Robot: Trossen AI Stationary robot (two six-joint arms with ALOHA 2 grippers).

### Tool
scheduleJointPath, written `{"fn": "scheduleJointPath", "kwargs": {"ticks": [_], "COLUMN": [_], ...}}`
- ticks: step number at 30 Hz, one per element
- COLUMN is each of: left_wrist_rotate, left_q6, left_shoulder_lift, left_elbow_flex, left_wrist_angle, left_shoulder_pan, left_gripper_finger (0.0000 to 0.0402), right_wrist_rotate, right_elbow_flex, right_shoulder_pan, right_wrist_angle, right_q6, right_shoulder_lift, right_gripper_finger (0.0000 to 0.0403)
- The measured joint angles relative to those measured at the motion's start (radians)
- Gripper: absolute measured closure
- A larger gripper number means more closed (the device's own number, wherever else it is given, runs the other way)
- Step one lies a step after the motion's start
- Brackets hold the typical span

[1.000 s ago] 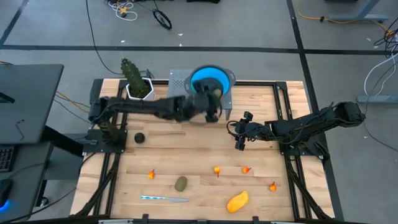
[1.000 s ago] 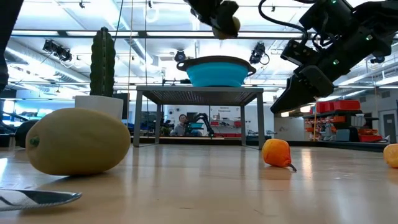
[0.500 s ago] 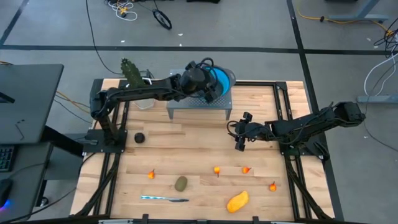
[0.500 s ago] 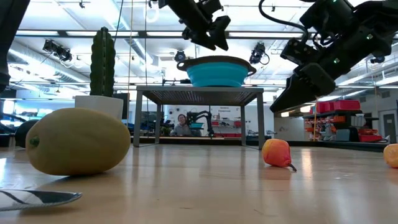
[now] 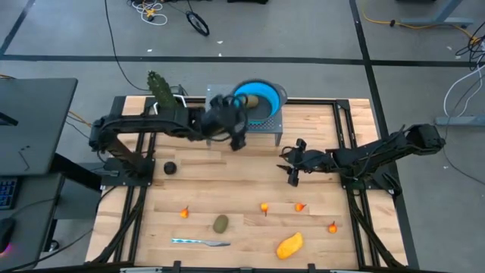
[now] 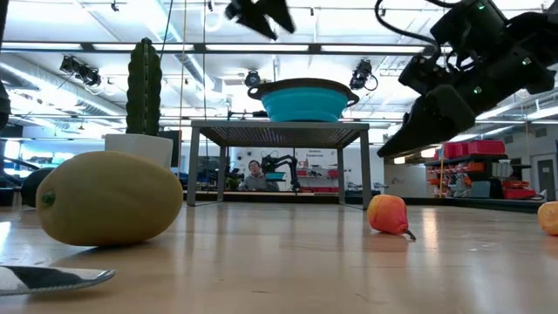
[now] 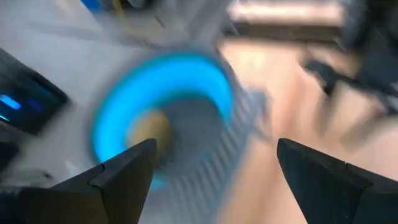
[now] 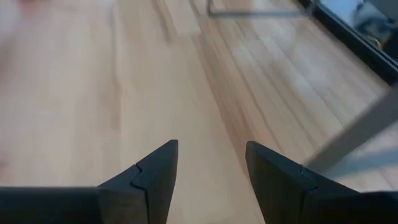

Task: Pick & Place Fruit
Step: Put the purple plum in the blue strainer bowl on the shelf

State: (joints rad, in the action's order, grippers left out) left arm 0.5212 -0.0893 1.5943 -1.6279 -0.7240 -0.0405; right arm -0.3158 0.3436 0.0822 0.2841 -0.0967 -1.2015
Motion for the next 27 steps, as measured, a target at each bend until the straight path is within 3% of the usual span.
{"fn": "scheduleJointPath", "kwargs": {"ticks": [4, 9, 16, 22, 27], "left_wrist_rotate": [-0.092, -0.063, -0.037, -0.293, -0.328], "left_q6": [-0.162, -0.384, -0.67, -0.889, -1.062], "left_shoulder_lift": [-0.002, -0.015, -0.084, -0.167, -0.317], "left_elbow_flex": [0.006, 0.067, 0.209, 0.475, 0.652], "left_wrist_angle": [-0.269, -0.46, -0.515, -0.523, -0.56], "left_shoulder_pan": [0.047, 0.125, 0.241, 0.251, 0.255], "left_gripper_finger": [0.0059, 0.0059, 0.0058, 0.0058, 0.0058], "right_wrist_rotate": [0.064, 0.091, 0.092, 0.112, 0.118], "right_elbow_flex": [-0.046, -0.068, -0.088, -0.092, -0.092], "right_shoulder_pan": [0.0, 0.0, 0.0, 0.002, 0.018], "right_wrist_angle": [0.162, 0.251, 0.253, 0.271, 0.278], "right_q6": [0.023, 0.033, 0.034, 0.029, 0.033], "right_shoulder_lift": [0.0, 0.0, 0.0, 0.0, 0.0], "right_gripper_finger": [0.0204, 0.0204, 0.0204, 0.0204, 0.0204]}}
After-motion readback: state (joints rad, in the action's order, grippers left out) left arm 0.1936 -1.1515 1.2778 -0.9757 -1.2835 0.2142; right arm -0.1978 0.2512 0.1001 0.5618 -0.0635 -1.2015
